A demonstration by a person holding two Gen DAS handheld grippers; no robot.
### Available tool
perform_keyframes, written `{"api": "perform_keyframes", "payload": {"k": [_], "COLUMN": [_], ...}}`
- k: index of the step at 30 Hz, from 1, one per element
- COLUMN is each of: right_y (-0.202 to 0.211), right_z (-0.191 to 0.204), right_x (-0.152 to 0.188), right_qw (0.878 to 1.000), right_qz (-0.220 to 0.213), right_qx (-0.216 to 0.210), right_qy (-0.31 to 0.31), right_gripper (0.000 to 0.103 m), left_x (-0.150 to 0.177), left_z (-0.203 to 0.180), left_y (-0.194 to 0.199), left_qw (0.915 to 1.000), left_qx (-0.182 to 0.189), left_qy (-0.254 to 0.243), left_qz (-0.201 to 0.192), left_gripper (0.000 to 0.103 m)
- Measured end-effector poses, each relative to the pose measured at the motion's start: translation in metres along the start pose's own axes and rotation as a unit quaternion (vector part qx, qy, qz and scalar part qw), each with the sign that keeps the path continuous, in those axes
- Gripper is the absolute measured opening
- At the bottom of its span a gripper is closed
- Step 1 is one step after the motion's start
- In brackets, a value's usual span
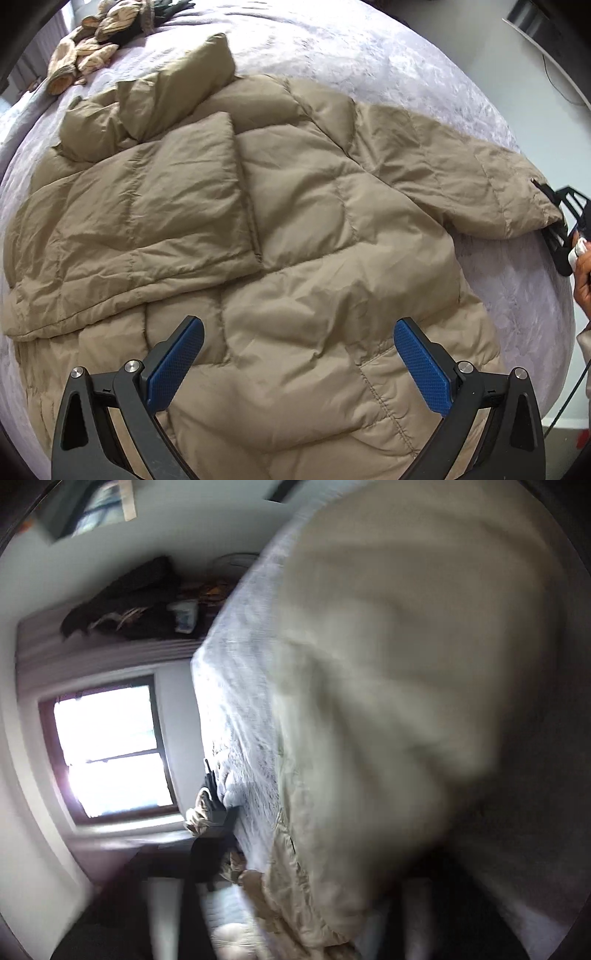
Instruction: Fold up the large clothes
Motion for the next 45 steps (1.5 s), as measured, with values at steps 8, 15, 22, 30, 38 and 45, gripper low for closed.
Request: {"api": "perform_keyframes", "payload": {"k": [8, 15, 22, 30, 38, 45], "right_y": [-0.026, -0.087, -0.179, -0.281, -0.305, -0.273], "right_z": [0.051, 0.14, 0.189, 0.105, -0.009, 0.013], "right_x": [0.021, 0.095, 0.231, 0.36, 0.403, 0.401], "right_qw": [0.997, 0.972, 0.892, 0.808, 0.785, 0.809], "right_qz": [0.018, 0.081, 0.153, 0.237, 0.268, 0.275], "right_qx": [-0.052, -0.037, 0.045, 0.167, 0.287, 0.286], "right_qy": [0.055, 0.215, 0.423, 0.512, 0.479, 0.434], "right_gripper": [0.007, 0.007, 0.007, 0.007, 0.007, 0.059], "left_x": [-0.012, -0.013, 0.006, 0.03, 0.042, 0.034], "left_z": [0.048, 0.104, 0.171, 0.245, 0.273, 0.273], "left_y": [0.025, 0.041, 0.053, 0.06, 0.043, 0.038], "left_qw": [0.9982, 0.9947, 0.9885, 0.977, 0.9764, 0.9784], "left_qx": [-0.027, -0.041, -0.053, -0.04, -0.031, -0.029], "left_qy": [0.03, 0.056, 0.108, 0.184, 0.196, 0.184], "left_qz": [-0.044, -0.075, -0.092, -0.1, -0.084, -0.091], "left_gripper": [0.103, 0.103, 0.103, 0.103, 0.103, 0.103]}}
Point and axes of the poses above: each gripper's, at about its wrist camera, not at the fingertips, and y roughly against the way its jaws point, z to its left, x to its underside, the point moved 10 cm from there along -y, roughly the way its jaws point, and after that the axes turned 12 degrees about z, right-handed, at the moved point
